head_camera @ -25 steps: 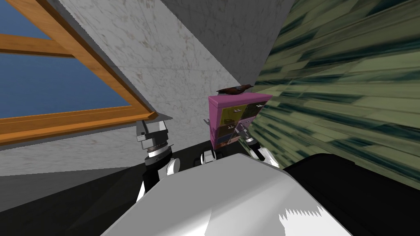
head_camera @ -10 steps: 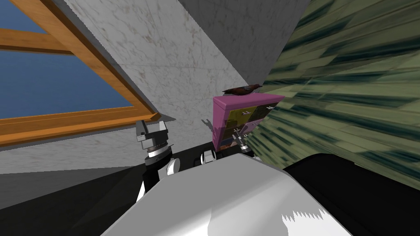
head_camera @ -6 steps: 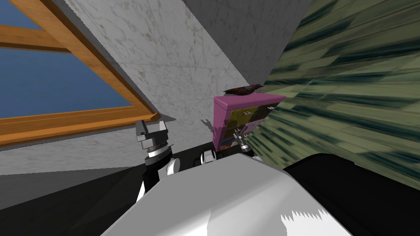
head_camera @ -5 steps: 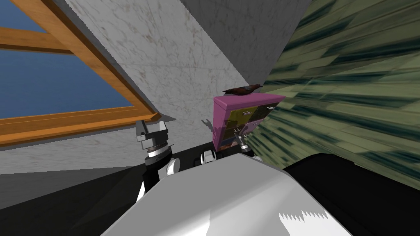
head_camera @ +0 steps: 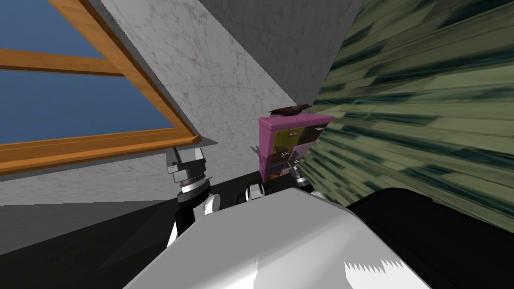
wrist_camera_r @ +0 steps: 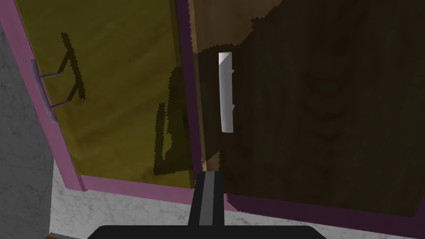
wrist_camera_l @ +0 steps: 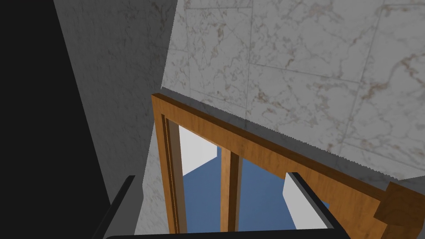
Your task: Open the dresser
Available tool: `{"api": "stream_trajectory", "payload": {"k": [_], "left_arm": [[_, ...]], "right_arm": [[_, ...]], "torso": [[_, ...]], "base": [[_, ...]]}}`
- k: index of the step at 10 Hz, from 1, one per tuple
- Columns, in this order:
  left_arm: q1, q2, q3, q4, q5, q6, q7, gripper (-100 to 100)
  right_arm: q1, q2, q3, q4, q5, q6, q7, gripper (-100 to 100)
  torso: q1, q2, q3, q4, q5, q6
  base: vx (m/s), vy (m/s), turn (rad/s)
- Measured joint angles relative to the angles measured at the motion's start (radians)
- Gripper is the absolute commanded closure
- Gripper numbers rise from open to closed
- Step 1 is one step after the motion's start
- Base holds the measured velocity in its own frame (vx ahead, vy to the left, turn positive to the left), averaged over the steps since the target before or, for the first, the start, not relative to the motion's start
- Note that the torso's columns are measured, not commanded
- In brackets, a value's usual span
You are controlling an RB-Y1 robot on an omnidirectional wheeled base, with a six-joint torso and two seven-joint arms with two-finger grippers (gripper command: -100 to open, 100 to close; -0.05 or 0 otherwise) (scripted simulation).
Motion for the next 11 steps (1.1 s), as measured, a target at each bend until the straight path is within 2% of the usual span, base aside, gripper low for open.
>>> {"api": "stream_trajectory", "payload": {"k": [6,8,11], "left_arm": [[0.000,0.000,0.000,0.000,0.000,0.000,0.000,0],[0.000,0.000,0.000,0.000,0.000,0.000,0.000,0],[0.000,0.000,0.000,0.000,0.000,0.000,0.000,0]], "right_arm": [[-0.001,-0.133,0.000,-0.005,0.004,0.003,0.000,-100],[-0.002,-0.144,0.000,-0.011,0.015,0.004,0.007,-100],[-0.003,-0.090,0.001,-0.017,0.023,0.008,0.010,-100]], "torso": [[0.001,0.006,0.003,0.001,0.000,0.000],[-0.002,-0.001,-0.001,0.000,0.000,0.000],[0.003,0.010,0.006,0.003,0.001,0.000]], "base": [[0.033,-0.008,0.022],[0.155,-0.059,0.077],[0.051,-0.016,0.004]]}}
